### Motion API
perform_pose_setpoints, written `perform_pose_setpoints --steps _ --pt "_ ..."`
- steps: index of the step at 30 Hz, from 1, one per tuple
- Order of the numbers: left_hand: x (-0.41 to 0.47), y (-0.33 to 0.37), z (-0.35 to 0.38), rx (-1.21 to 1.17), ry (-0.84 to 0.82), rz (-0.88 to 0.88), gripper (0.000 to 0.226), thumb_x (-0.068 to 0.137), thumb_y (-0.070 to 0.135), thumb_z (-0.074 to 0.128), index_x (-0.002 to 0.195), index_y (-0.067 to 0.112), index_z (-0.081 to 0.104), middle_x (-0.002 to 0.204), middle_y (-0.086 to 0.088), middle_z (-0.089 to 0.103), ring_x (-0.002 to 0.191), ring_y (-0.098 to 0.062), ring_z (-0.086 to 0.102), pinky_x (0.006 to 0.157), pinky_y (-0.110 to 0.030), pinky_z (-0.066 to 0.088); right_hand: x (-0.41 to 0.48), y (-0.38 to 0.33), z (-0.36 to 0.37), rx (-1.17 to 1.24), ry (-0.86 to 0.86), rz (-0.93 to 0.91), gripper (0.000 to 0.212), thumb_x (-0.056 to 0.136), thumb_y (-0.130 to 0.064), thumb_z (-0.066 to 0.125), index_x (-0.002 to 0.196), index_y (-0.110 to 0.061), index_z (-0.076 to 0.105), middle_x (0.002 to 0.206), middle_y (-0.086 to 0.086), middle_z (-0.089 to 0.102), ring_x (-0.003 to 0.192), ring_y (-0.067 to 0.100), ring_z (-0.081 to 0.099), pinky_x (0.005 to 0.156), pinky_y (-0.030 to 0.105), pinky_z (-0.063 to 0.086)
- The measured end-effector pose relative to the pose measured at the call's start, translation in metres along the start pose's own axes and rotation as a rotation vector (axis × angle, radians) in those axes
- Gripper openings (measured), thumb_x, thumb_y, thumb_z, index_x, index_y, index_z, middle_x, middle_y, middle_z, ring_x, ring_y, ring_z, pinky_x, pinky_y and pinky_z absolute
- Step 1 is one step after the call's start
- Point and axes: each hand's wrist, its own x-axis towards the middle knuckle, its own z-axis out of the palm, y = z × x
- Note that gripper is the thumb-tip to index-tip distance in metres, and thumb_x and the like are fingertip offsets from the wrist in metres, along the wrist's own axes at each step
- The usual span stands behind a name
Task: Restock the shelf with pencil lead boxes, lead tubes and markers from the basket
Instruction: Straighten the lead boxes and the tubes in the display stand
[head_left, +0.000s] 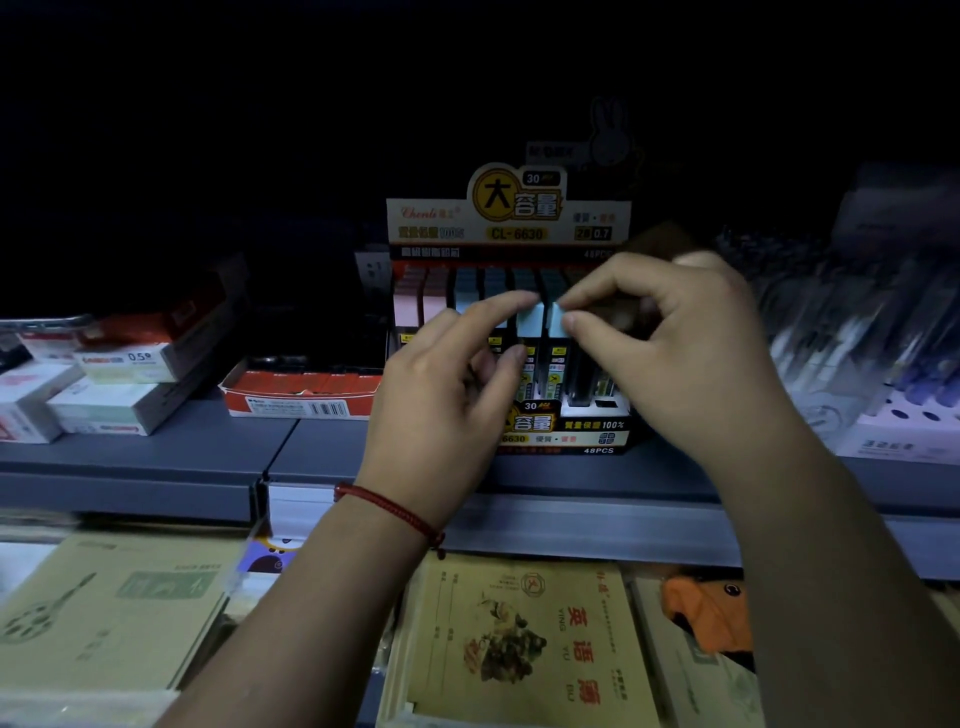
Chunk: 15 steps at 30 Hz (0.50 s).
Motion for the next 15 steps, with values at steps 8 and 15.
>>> perform_pose_setpoints --steps 8,15 --pt "0.000 0.001 -0.001 -0.014 -0.012 -0.007 0.037 0.095 0.016 0.067 0.130 0.028 0.064 0.074 0.006 0.053 0.072 -0.011 0.053 0.066 -0.018 0.043 -0.004 0.007 -0.002 0.051 0.032 0.030 0.030 0.085 -0.007 0.070 0.097 -0.035 0.070 0.085 0.003 0.052 0.070 0.002 0.051 0.062 0.009 0.039" --pt "0.001 0.010 0.000 0.016 -0.047 0.022 0.042 0.095 0.018 0.066 0.135 0.027 0.060 0.073 0.010 0.052 0.069 -0.011 0.054 0.064 -0.032 0.049 -0.003 0.013 -0.013 -0.004 -0.021 0.077 0.013 0.085 -0.021 0.075 0.095 -0.029 0.075 0.086 0.005 0.056 0.067 0.009 0.050 0.063 0.017 0.040"
